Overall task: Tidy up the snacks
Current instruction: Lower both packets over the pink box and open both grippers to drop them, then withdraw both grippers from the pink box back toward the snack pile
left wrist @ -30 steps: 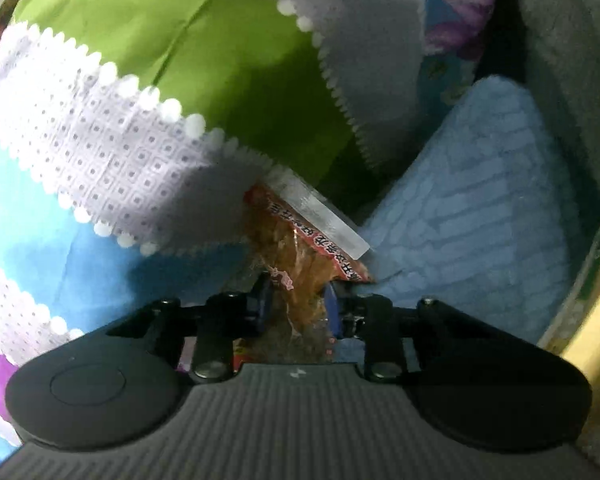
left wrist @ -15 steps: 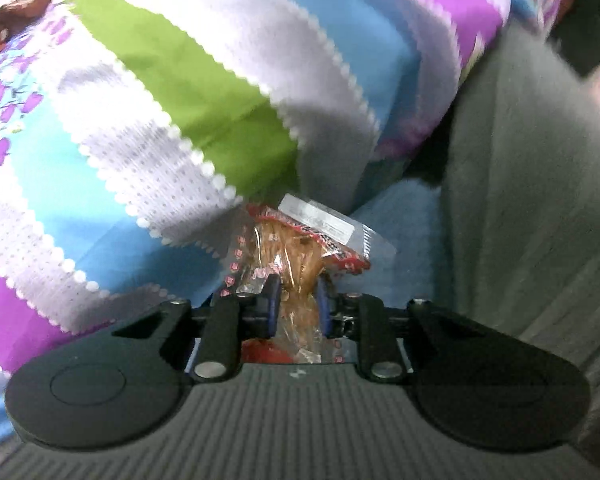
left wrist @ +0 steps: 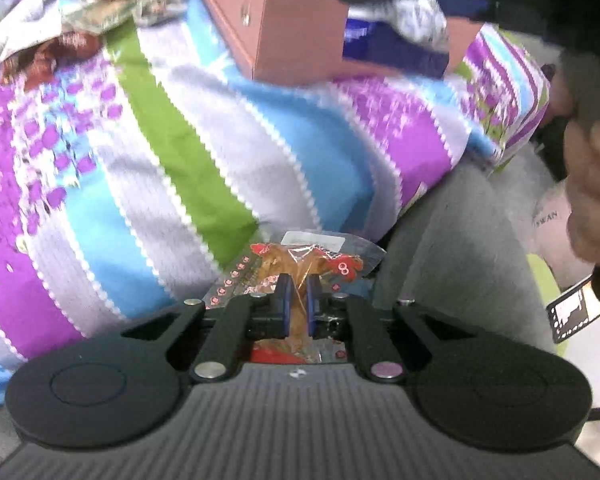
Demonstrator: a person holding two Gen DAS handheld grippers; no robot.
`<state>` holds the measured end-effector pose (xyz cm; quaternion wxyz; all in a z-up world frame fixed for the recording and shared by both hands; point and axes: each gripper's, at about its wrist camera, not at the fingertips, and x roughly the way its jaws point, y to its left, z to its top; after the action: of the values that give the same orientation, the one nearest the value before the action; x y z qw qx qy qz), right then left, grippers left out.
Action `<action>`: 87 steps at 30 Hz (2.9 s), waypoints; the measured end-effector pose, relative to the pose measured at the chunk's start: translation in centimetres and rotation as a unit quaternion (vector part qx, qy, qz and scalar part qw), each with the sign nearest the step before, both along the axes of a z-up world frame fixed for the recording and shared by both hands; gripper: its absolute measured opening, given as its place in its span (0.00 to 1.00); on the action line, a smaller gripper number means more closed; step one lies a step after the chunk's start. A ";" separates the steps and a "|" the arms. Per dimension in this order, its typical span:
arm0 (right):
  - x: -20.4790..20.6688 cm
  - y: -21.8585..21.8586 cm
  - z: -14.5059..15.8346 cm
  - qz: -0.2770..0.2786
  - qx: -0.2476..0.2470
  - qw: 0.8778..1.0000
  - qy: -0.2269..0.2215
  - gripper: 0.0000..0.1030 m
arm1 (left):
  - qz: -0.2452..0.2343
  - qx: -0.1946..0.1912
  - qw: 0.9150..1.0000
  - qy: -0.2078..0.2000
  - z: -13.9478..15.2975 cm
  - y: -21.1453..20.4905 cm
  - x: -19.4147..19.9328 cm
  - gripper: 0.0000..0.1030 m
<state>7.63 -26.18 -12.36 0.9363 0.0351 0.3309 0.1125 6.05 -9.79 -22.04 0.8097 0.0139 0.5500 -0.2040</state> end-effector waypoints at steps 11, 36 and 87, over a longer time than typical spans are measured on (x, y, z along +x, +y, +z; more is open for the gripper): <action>-0.3 -1.3 0.8 -0.017 0.013 1.000 -0.013 0.55 | 0.010 -0.026 0.999 -0.023 3.4 -1.3 0.1 0.08; 9.2 -7.0 6.9 -0.056 0.001 0.996 -0.066 0.55 | 0.094 -0.077 0.980 -0.157 18.0 -4.6 18.5 0.08; 7.2 -4.4 8.9 -0.042 0.007 0.997 -0.060 0.81 | 0.112 -0.059 0.975 -0.183 19.7 -1.0 14.7 0.47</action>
<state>14.79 -30.56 -3.43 0.9582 0.0490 0.2711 0.0774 20.75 -10.79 -2.34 0.9136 -0.0587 0.3779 -0.1380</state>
